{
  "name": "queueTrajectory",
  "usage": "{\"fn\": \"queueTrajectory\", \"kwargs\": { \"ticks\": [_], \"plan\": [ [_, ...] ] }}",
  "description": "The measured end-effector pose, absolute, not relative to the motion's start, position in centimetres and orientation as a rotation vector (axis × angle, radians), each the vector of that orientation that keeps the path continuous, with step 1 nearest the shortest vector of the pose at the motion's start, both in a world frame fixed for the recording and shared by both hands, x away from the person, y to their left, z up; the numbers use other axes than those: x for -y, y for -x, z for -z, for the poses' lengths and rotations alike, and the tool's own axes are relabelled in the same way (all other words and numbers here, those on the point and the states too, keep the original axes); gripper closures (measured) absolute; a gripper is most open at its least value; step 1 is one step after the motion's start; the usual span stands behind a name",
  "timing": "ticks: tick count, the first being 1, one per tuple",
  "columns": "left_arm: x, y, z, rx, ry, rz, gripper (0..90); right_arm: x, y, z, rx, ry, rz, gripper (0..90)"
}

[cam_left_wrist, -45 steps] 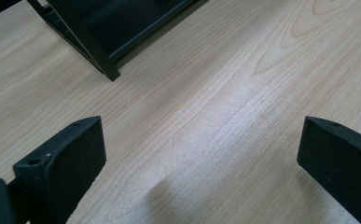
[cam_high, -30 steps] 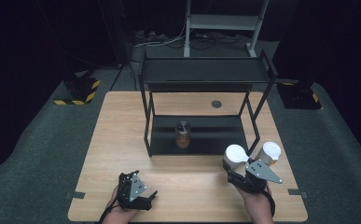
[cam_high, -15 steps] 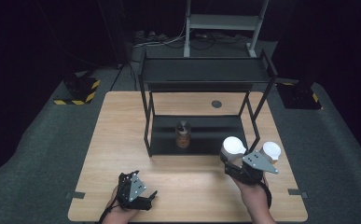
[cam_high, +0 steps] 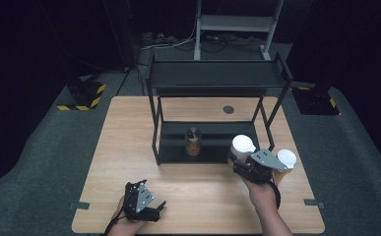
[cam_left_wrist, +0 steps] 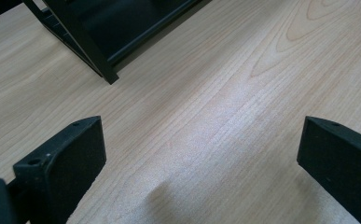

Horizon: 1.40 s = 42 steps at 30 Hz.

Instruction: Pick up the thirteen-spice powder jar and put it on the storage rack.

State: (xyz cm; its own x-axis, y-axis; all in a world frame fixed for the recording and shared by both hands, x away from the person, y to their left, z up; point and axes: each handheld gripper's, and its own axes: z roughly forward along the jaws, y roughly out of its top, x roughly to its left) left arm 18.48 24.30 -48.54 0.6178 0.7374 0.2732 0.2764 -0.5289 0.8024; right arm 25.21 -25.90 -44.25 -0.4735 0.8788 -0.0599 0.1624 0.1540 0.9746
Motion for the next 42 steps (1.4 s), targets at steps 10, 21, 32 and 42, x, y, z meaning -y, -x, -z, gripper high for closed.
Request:
{"fn": "queueTrajectory", "kwargs": {
  "ticks": [10, 21, 32, 42],
  "plan": [
    [-24.5, -18.5, 48.6, -0.792, -2.088, -0.785, 1.5, 25.3, -26.8, 44.2, -1.757, -1.011, -1.354, 30.4],
    [-24.6, -18.4, 48.6, -0.785, -2.085, -0.785, 1.5, 24.8, -28.6, 44.2, -1.744, -1.037, -1.350, 30.4],
    [-24.7, -18.3, 48.7, -0.777, -2.079, -0.788, 1.5, 23.9, -30.2, 44.0, -1.740, -1.046, -1.337, 30.4],
    [-24.7, -18.3, 48.7, -0.774, -2.076, -0.789, 1.5, 22.9, -31.5, 43.8, -1.745, -1.056, -1.330, 30.4]
  ]
}}
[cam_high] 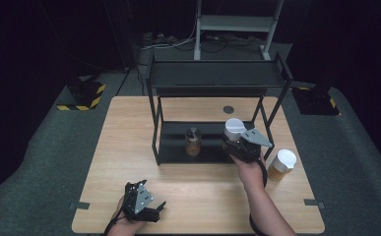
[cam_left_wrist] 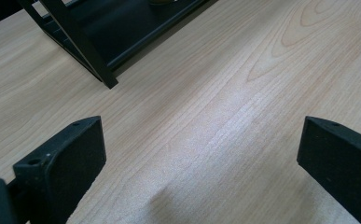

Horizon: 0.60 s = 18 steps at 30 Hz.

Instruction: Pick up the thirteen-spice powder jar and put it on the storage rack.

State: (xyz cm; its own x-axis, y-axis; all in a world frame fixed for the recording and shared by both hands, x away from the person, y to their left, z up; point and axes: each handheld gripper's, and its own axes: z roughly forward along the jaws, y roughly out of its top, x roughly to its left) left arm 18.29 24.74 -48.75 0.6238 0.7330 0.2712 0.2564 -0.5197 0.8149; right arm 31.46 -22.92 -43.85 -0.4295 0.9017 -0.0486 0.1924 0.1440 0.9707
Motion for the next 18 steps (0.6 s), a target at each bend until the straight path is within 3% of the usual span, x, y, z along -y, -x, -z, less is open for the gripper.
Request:
{"fn": "queueTrajectory", "kwargs": {
  "ticks": [18],
  "plan": [
    [-24.9, -18.2, 48.9, -0.773, -2.064, -0.787, 1.5, 21.2, -32.6, 44.5, -1.778, -1.047, -1.324, 30.4]
  ]
}}
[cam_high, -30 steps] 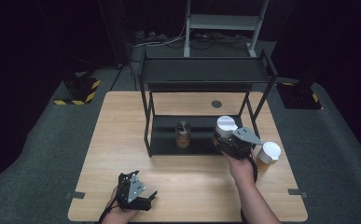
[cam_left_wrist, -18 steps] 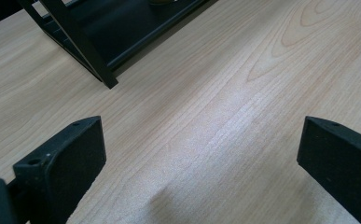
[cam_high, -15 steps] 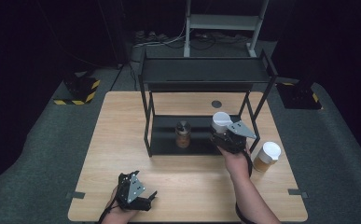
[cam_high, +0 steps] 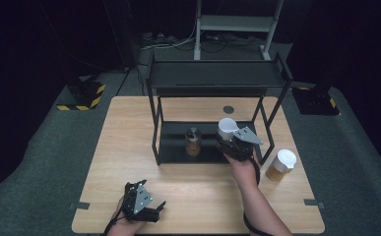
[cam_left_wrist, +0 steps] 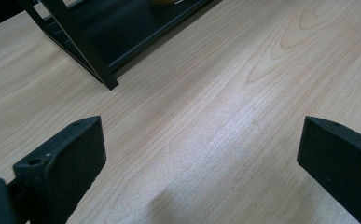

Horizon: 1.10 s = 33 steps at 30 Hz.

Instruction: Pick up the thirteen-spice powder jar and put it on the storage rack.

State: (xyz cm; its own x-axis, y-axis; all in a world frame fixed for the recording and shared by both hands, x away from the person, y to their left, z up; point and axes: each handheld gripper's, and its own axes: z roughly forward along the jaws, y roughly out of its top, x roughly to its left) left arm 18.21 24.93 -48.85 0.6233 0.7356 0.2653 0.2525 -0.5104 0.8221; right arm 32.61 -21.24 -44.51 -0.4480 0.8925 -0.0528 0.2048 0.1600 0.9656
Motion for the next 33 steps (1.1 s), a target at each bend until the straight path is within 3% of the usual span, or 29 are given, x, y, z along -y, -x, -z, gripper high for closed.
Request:
{"fn": "queueTrajectory", "kwargs": {
  "ticks": [33],
  "plan": [
    [-25.1, -18.1, 49.0, -0.776, -2.048, -0.782, 1.5, 18.8, -33.7, 47.0, -1.830, -1.066, -1.326, 30.3]
  ]
}}
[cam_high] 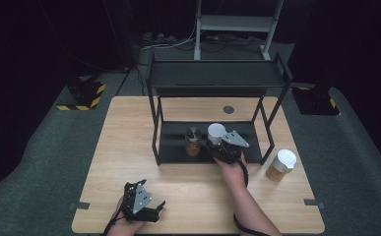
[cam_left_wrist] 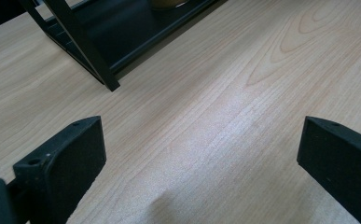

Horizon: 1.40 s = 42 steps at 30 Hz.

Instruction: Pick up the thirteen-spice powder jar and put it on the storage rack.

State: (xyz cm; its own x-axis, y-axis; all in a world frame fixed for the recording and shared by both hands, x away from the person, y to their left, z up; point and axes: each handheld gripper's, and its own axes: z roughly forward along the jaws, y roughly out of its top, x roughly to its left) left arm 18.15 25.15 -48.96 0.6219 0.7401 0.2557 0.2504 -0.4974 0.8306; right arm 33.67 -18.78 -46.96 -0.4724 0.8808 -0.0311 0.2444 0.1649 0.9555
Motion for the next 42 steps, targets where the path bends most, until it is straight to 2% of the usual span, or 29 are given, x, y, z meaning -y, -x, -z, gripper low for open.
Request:
{"fn": "queueTrajectory", "kwargs": {
  "ticks": [18, 22, 26, 42],
  "plan": [
    [-25.03, -18.15, 48.90, -0.772, -2.057, -0.789, 1.5, 19.09, -33.76, 47.23, -1.827, -1.065, -1.338, 29.8],
    [-25.01, -18.14, 48.90, -0.771, -2.058, -0.790, 1.5, 19.00, -33.80, 47.05, -1.828, -1.067, -1.333, 20.9],
    [-24.99, -18.14, 48.90, -0.773, -2.058, -0.790, 1.5, 18.88, -33.81, 47.00, -1.823, -1.081, -1.327, 15.9],
    [-24.98, -18.08, 48.93, -0.774, -2.056, -0.793, 1.5, 19.65, -33.75, 46.97, -1.825, -1.103, -1.358, 6.3]
  ]
}}
